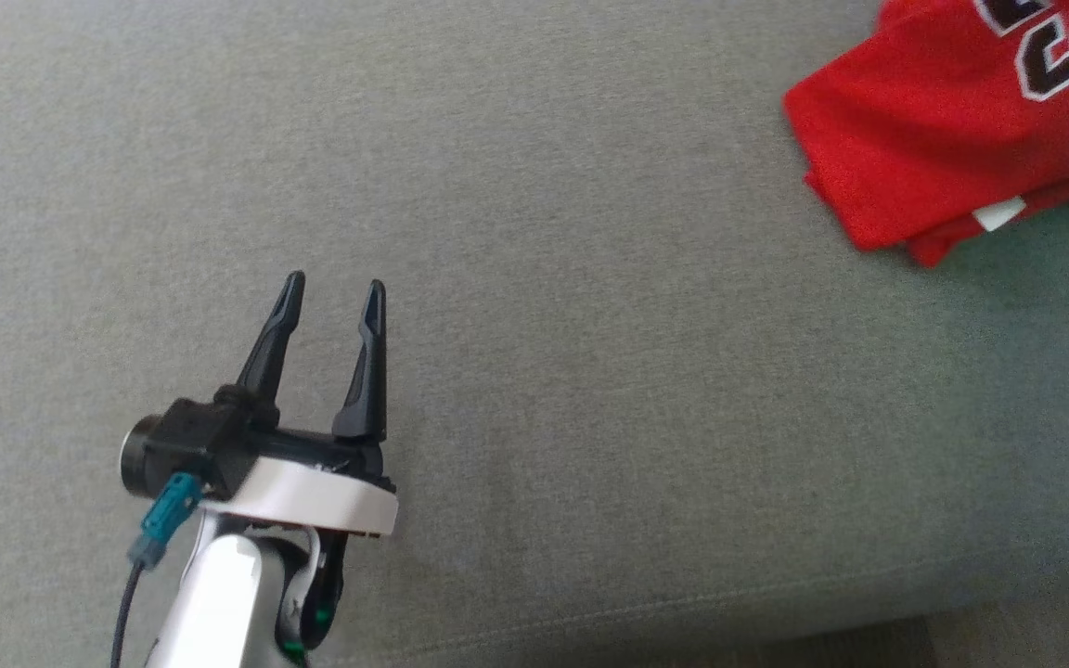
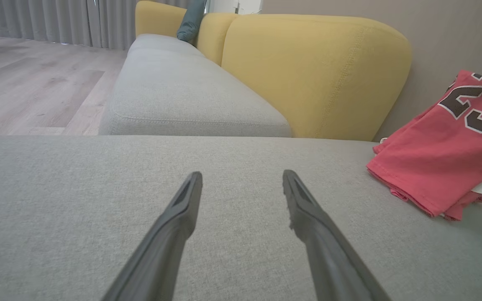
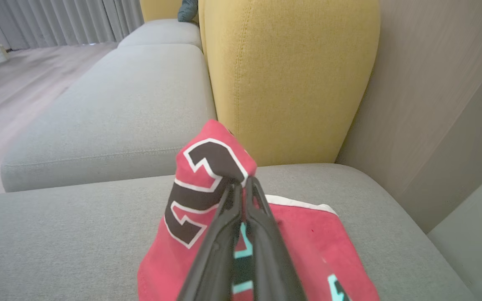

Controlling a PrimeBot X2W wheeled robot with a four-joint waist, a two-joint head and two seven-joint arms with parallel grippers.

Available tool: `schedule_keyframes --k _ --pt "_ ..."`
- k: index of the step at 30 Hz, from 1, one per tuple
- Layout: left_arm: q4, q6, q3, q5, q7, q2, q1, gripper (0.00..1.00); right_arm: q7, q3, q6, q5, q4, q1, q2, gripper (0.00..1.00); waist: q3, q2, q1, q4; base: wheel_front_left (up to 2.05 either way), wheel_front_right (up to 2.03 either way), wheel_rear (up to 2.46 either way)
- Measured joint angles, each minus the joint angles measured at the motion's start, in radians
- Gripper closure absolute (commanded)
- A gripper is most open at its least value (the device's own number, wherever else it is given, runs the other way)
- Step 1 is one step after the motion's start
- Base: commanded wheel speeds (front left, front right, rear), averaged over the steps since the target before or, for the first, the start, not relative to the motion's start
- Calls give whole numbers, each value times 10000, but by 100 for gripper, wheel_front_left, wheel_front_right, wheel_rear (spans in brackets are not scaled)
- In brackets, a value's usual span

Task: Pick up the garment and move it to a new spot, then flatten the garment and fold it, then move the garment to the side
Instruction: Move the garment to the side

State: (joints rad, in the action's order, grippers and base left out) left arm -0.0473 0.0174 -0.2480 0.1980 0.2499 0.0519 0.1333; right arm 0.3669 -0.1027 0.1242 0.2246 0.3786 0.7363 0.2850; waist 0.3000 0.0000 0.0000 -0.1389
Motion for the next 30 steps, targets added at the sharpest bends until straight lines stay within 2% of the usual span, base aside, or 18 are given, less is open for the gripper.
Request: schedule_keyframes --k 4,13,18,25,28,29,30 --pt "42 -2 -21 0 0 -2 -65 0 6 -169 0 -575 479 425 259 100 79 0 0 209 0 0 0" --pt "71 -8 -173 73 65 -8 -56 0 311 -355 0 -1848 1133 1203 1785 100 357 0 0 606 0 0 0" --pt "86 -10 -274 73 65 -10 -24 0 372 -339 0 -2652 1578 1184 2033 100 621 0 0 693 0 0 0" --pt "77 0 -267 69 65 -12 223 0 -10 -564 0 -3835 2038 1182 2048 100 1018 0 0 728 0 0 0" --pt "73 4 -261 58 65 -12 269 0 -165 -681 0 -4324 2184 1174 1992 66 1137 0 0 703 0 0 0" --pt "63 6 -263 56 65 -12 287 0 -226 -734 0 -4449 2222 1175 1956 27 1167 0 0 690 0 0 0" --pt "46 6 -261 38 65 -12 315 0 -245 -788 0 -4569 2263 1175 1923 0 1190 0 0 675 0 0 0"
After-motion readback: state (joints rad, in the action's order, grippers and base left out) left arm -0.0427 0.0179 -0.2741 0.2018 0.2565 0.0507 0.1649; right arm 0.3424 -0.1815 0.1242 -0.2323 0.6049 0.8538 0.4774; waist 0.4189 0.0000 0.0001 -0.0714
